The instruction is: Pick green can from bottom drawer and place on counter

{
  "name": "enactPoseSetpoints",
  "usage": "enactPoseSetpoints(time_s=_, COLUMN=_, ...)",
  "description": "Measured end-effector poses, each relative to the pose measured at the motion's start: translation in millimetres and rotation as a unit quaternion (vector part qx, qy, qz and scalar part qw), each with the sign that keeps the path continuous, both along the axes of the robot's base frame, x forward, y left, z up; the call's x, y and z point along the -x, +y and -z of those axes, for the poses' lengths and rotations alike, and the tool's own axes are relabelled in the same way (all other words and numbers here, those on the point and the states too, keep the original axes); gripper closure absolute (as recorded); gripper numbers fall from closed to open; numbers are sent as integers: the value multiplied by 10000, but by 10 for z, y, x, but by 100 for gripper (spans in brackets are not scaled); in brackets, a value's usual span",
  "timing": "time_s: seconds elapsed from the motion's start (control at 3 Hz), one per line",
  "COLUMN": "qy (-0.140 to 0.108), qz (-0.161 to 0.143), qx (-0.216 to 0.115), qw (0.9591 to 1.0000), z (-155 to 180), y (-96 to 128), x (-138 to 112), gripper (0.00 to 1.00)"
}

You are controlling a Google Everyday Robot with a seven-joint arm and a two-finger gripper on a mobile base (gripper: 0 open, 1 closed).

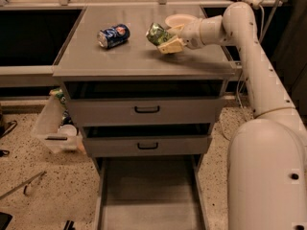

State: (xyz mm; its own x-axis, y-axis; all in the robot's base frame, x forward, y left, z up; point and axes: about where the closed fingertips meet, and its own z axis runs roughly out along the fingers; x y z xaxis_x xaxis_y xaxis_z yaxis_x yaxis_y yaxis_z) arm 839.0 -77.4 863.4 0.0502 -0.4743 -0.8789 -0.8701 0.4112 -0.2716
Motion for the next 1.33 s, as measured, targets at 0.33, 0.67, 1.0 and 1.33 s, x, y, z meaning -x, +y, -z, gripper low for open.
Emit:
enactPoseSetpoints(time_s=0.33, qy=0, qz=0, qx=0, qw=10000, z=0, y=0, x=0, gripper=58)
enactPoseSetpoints(time_s=0.67, qy=0, qz=0, qx=0, qw=10000, z=0, y=1, x=0, gripper=35)
enactPoseSetpoints(time_s=1.0, qy=0, qz=-1, qx=0, qw=10000, z=1, y=1, x=0, gripper=11)
enactPoseSetpoints(time_s=1.33, qy=1, qz=-1, qx=0, qw=10000, z=1, y=2, x=0, gripper=0)
